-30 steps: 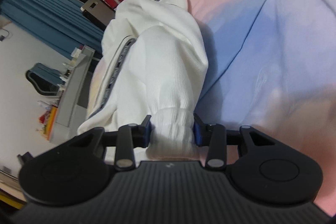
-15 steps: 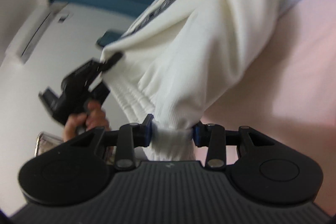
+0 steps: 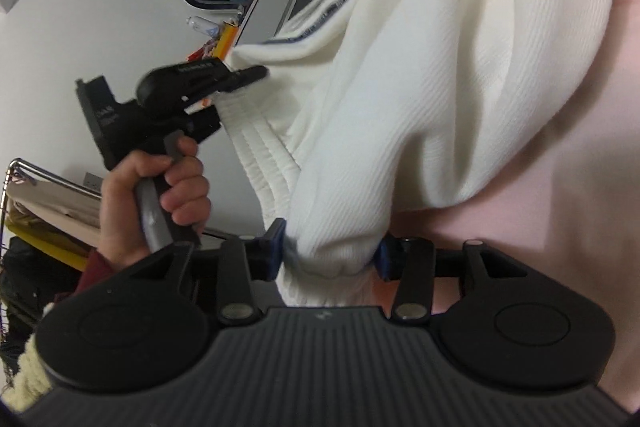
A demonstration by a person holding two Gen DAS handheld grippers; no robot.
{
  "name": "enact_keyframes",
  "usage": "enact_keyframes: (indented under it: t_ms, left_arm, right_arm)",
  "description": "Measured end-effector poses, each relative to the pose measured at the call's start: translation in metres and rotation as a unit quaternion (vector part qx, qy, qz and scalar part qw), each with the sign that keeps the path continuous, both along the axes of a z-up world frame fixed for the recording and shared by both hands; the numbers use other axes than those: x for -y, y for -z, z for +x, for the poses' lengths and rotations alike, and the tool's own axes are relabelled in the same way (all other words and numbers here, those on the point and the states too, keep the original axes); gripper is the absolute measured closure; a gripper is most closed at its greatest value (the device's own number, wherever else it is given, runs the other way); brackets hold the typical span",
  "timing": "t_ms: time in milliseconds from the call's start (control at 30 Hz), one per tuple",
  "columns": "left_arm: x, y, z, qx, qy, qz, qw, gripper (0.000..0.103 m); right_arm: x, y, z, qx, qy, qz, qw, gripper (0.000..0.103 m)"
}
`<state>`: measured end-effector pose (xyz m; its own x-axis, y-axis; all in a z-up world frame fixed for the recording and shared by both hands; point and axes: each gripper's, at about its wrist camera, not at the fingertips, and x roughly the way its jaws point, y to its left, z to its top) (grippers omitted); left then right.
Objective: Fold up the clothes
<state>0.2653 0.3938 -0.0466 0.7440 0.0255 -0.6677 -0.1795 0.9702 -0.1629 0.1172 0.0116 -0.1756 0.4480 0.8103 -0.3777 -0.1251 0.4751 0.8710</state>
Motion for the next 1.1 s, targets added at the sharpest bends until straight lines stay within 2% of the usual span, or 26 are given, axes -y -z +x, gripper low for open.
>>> enact_keyframes:
  t_ms: [33,67,100,133,200,233,333,467,600,667,833,967,1033,1100]
  left_arm:
    - [0.0,0.0,-0.003,0.003,0.001,0.0,1.0,0.072]
    - [0.001,-0.001,-0.01,0.007,0.003,-0.002,1.0,0.067]
    - [0.003,-0.002,-0.017,0.012,0.004,-0.004,0.9999,0.054]
    - [0.004,-0.003,-0.025,0.017,0.005,-0.007,0.9998,0.039]
    - [0.009,-0.009,-0.047,0.028,-0.005,-0.003,0.9996,0.022]
    - [0.014,-0.013,-0.059,0.036,-0.008,0.005,0.9993,0.019]
    - [0.035,-0.032,-0.089,0.052,-0.009,0.036,0.998,0.018]
    - [0.086,-0.055,-0.132,0.077,0.017,0.055,0.9954,0.018]
    - [0.151,-0.068,-0.173,0.098,0.047,0.062,0.9921,0.018]
    - [0.185,-0.072,-0.192,0.108,0.067,0.058,0.9902,0.018]
    - [0.276,-0.073,-0.222,0.136,0.108,0.071,0.9822,0.018]
    - [0.333,-0.062,-0.241,0.159,0.127,0.064,0.9769,0.018]
    - [0.358,-0.049,-0.247,0.171,0.14,0.063,0.9733,0.016]
    - [0.376,-0.028,-0.244,0.162,0.151,0.065,0.973,0.016]
  right_arm:
    - [0.003,0.0,-0.002,0.001,-0.002,0.003,1.0,0.039]
    - [0.004,-0.002,-0.004,0.003,-0.007,0.002,1.0,0.028]
    - [0.003,-0.005,-0.009,0.007,-0.013,-0.003,1.0,0.015]
    - [0.001,-0.008,-0.008,0.014,-0.019,-0.015,1.0,0.013]
    - [0.0,-0.015,-0.009,0.028,-0.03,-0.047,0.998,0.014]
    - [0.002,-0.019,-0.013,0.035,-0.036,-0.061,0.997,0.014]
    - [0.008,-0.036,-0.016,0.06,-0.043,-0.106,0.992,0.014]
    - [0.04,-0.063,-0.035,0.111,-0.015,-0.17,0.979,0.014]
    - [0.094,-0.09,-0.05,0.168,0.029,-0.213,0.962,0.014]
    - [0.124,-0.103,-0.054,0.19,0.057,-0.243,0.95,0.014]
    - [0.211,-0.137,-0.075,0.238,0.141,-0.306,0.911,0.014]
    - [0.266,-0.141,-0.09,0.265,0.2,-0.332,0.883,0.014]
    - [0.289,-0.135,-0.098,0.269,0.23,-0.332,0.875,0.014]
    - [0.3,-0.125,-0.101,0.259,0.249,-0.326,0.874,0.014]
